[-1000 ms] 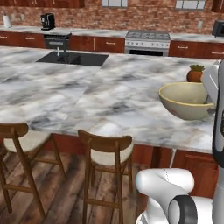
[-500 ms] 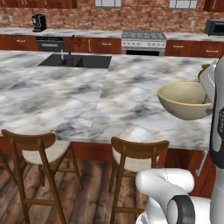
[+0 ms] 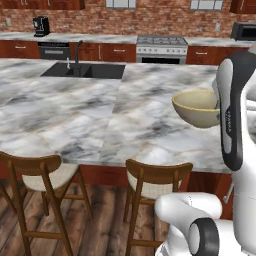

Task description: Pick up the bowls from the cabinet and place each bowl in front of a stool on the dining counter.

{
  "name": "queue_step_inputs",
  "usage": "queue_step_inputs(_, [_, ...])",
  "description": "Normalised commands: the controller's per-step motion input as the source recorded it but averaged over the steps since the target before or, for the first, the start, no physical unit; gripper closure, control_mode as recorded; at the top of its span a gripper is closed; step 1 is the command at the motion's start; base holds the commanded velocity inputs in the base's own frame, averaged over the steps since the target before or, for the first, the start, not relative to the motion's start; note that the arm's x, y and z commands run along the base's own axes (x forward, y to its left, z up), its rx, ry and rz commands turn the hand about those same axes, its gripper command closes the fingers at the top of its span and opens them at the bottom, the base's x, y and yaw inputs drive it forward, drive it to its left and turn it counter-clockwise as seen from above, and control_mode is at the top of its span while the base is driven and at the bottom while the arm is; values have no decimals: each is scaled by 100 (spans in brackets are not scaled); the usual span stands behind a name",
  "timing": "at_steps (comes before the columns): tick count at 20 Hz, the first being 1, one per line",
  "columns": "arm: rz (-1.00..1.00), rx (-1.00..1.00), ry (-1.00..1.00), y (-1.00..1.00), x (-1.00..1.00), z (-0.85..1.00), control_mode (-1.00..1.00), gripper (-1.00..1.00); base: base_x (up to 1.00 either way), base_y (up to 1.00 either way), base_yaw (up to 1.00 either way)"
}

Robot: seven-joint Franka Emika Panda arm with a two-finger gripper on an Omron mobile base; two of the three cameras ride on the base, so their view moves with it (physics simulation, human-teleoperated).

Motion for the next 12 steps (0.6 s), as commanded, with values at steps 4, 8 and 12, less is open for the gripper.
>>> queue_step_inputs(4, [0, 0, 0, -15, 94, -54, -100, 100, 0, 0, 0])
queue_step_inputs(8, [2, 3, -1, -31, 71, -78, -100, 100, 0, 0, 0])
queue_step_inputs(12, [8, 2, -6, -24, 42, -85, -100, 100, 0, 0, 0])
